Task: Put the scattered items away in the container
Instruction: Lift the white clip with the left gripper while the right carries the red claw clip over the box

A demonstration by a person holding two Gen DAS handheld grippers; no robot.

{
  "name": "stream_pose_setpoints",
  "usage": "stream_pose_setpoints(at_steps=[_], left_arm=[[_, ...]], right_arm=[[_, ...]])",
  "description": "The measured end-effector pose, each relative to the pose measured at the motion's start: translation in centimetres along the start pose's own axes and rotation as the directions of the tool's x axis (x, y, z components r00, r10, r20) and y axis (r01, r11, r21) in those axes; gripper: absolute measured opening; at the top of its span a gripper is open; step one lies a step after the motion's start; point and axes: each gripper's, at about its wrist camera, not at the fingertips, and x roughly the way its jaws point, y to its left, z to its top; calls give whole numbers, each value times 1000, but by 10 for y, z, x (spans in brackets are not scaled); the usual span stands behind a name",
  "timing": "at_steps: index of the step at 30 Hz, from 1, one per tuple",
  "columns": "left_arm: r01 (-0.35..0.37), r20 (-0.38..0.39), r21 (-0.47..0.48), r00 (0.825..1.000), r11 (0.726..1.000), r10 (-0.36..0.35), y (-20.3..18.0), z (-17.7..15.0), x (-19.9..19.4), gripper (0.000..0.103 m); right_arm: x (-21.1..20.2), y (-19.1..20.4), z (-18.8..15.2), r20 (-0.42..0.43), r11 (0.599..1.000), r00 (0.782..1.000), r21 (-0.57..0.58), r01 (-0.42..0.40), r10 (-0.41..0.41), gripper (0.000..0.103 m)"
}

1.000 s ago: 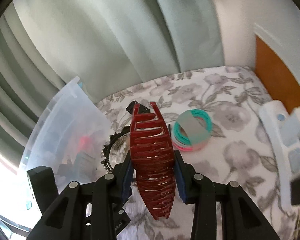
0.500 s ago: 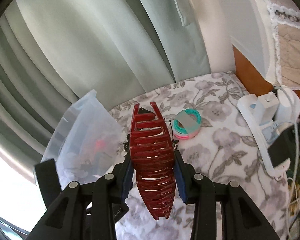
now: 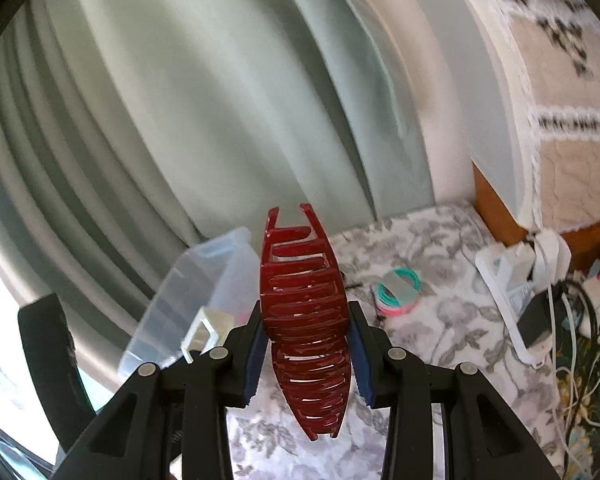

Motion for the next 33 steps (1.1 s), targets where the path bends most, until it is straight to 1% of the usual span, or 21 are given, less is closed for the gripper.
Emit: stream_pose_setpoints(at_steps=[8, 16, 23, 33], left_arm=[[12, 113, -3, 993, 1000, -12, 10, 23, -44, 57], [4, 194, -34, 981, 999, 2, 30, 36, -72, 57], [-16, 212, -85, 977, 996, 34, 53, 39, -79, 57], [-38, 211, -168, 975, 985, 74, 95, 39, -81, 57]], right_arm=[[-23, 41, 13, 74, 996, 996, -71, -46, 51, 41], [-37, 71, 18, 118, 990, 989, -117, -77, 91, 41], [-31, 89, 17, 106, 985, 988, -144, -98, 114, 41], [-2, 116, 7, 36, 974, 991, -192, -122, 131, 41]])
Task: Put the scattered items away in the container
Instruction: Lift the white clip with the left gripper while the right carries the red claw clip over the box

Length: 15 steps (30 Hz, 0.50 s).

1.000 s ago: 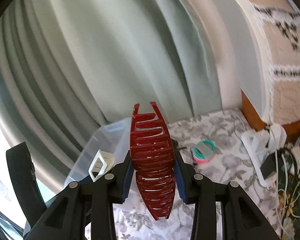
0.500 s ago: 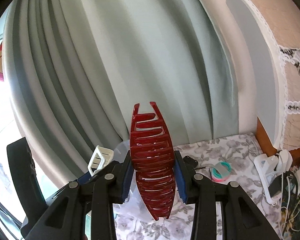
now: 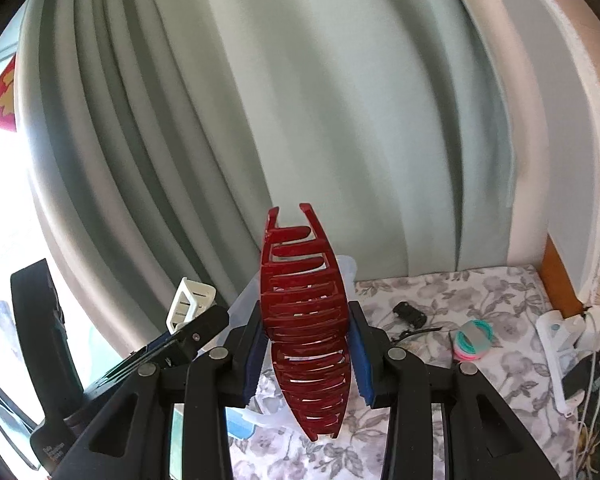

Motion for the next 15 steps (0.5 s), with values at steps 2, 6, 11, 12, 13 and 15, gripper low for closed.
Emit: stream_pose_setpoints(at_steps=[2, 6, 11, 12, 13, 15], left_arm=[[-7, -3, -17, 1000, 1000, 7, 9, 0, 1, 57], [-22, -12, -49, 1000, 999, 21, 26, 1, 6, 57], [-33, -24, -80, 999, 996, 31, 44, 0, 11, 57], [-34, -27, -86, 999, 996, 32, 47, 0, 12, 57], [-36, -30, -92, 999, 995, 33, 50, 0, 14, 57], [-40, -36, -103, 999, 994, 37, 56, -1, 16, 57]], right_arm=[[6, 7, -2, -14, 1000, 1000, -12, -5, 5, 41], [18, 20, -5, -40, 999, 999, -34, -15, 14, 41], [35, 31, -9, -74, 998, 997, -55, -22, 18, 41], [38, 33, -10, -82, 998, 996, -59, -23, 18, 41], [40, 35, -10, -87, 998, 996, -61, -23, 18, 41], [46, 39, -12, -101, 997, 995, -68, -25, 18, 41]])
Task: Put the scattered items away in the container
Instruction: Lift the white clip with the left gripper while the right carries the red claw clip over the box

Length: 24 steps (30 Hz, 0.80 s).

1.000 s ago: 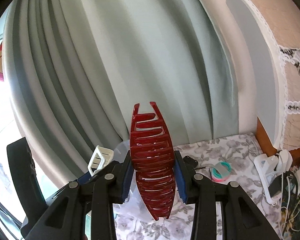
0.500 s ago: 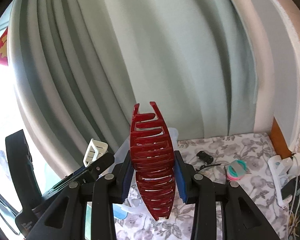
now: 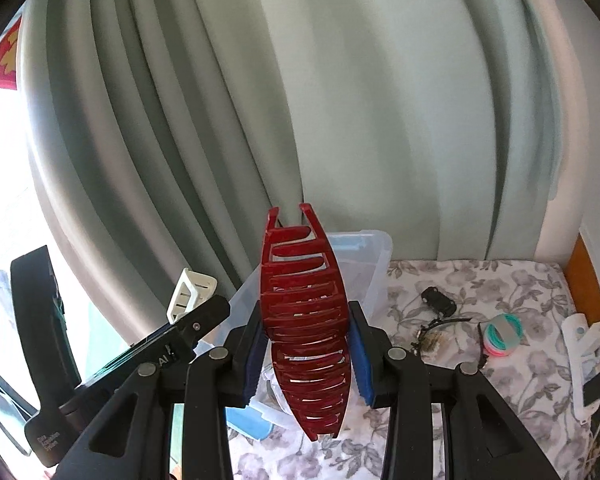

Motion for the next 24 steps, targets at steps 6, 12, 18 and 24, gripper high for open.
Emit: stream_pose_setpoints(at_steps=[6, 12, 18, 24], left_arm=[[-7, -26, -21, 1000, 1000, 6, 15, 0, 10, 57], [-12, -61, -28, 998, 1000, 10, 24, -2, 24, 57], [-20, -101, -17, 995, 1000, 18, 26, -4, 35, 57], [-30, -136, -13, 990, 999, 28, 30, -12, 43, 57]], right_arm=[[17, 9, -2, -41, 1000, 999, -16, -2, 2, 41], [35, 15, -5, -87, 999, 996, -34, 2, -5, 41], [49, 19, -6, -115, 999, 993, -43, 16, -21, 41], [65, 21, -6, -127, 998, 991, -50, 35, -41, 41]])
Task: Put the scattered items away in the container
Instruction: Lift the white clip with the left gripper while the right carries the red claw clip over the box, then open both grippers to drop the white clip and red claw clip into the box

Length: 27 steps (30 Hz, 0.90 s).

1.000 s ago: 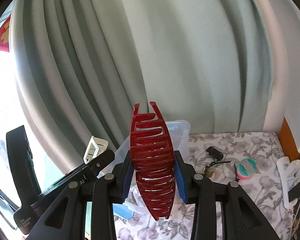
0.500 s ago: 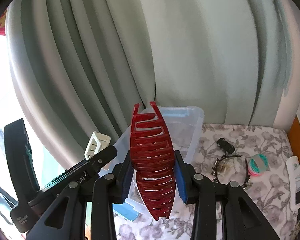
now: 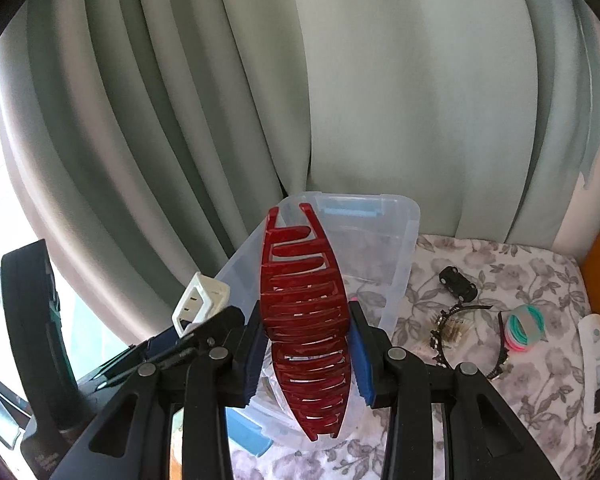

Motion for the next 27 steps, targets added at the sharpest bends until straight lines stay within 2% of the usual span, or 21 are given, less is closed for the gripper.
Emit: stream_pose_setpoints(at_steps=[7, 24, 25, 27], left_arm=[[7, -25, -14, 1000, 1000, -7, 3, 0, 9, 57], [32, -95, -20, 995, 999, -33, 8, -5, 31, 57], [29, -98, -20, 995, 999, -31, 9, -5, 31, 58], [24, -98, -22, 995, 999, -26, 9, -4, 30, 67]], right_arm=[[20, -4, 0, -39, 999, 999, 8, 32, -32, 41], [41, -6, 6, -70, 996, 994, 6, 87, -86, 41], [41, -6, 5, -72, 996, 993, 4, 90, -89, 41], [42, -7, 5, -72, 996, 993, 6, 90, -90, 43]])
